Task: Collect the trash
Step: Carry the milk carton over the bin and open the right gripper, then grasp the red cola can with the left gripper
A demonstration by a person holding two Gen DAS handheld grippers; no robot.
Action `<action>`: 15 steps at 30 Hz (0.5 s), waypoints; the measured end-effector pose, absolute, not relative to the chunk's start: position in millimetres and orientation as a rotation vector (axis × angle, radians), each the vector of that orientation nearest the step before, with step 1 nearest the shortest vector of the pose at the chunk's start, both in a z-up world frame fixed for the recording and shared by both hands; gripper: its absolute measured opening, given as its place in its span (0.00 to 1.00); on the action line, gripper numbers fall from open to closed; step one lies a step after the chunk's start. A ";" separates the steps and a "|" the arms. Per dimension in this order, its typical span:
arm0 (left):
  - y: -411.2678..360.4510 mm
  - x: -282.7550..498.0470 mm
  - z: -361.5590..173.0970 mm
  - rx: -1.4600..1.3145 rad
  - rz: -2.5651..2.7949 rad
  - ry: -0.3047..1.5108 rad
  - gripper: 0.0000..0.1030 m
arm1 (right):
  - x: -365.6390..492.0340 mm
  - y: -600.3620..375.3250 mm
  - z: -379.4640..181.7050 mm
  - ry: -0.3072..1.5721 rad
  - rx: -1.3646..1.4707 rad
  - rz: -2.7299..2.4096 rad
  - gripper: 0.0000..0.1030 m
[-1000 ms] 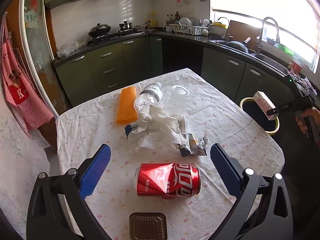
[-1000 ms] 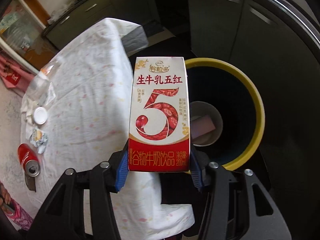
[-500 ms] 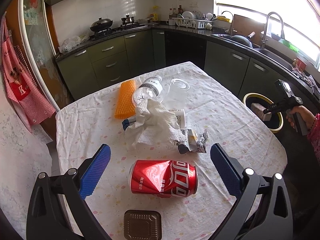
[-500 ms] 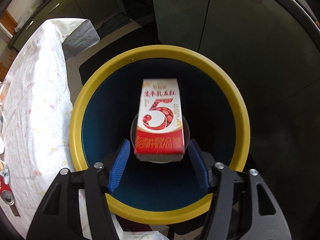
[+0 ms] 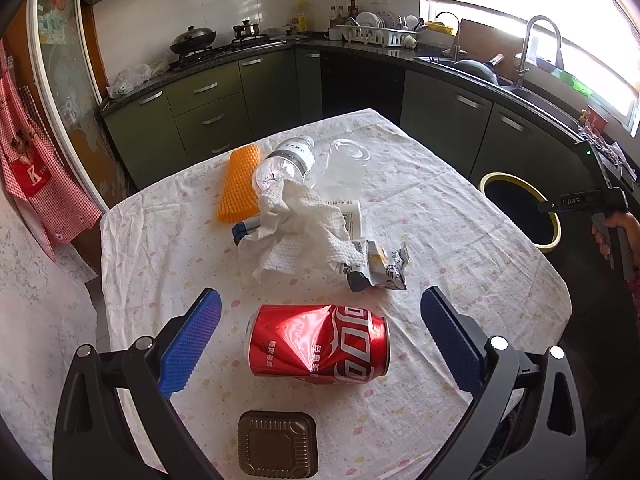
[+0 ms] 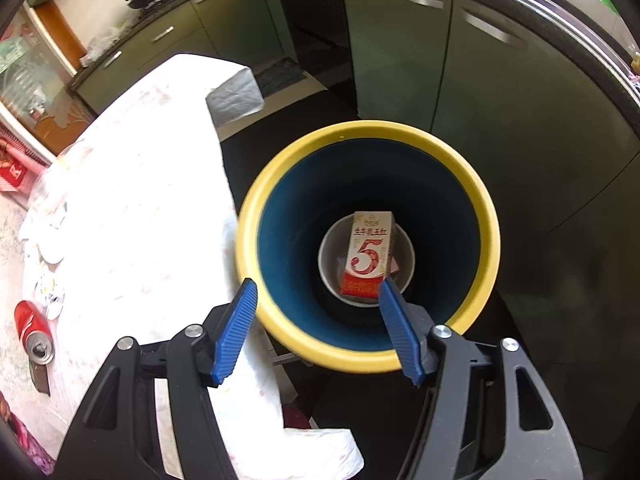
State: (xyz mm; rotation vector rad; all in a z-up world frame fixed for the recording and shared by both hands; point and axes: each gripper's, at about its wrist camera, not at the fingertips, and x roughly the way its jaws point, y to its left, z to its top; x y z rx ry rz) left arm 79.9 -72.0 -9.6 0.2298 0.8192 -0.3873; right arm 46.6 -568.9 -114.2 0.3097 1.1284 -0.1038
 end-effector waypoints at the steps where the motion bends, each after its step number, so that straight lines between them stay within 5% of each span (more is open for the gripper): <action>1: -70.6 79.5 -11.2 0.231 -0.384 0.824 0.96 | 43.6 -565.3 -112.4 1.125 0.310 -0.088 0.59; 15: -63.3 87.1 -39.5 0.296 -0.531 0.922 0.96 | 38.3 -525.3 -102.5 1.120 0.254 0.007 0.60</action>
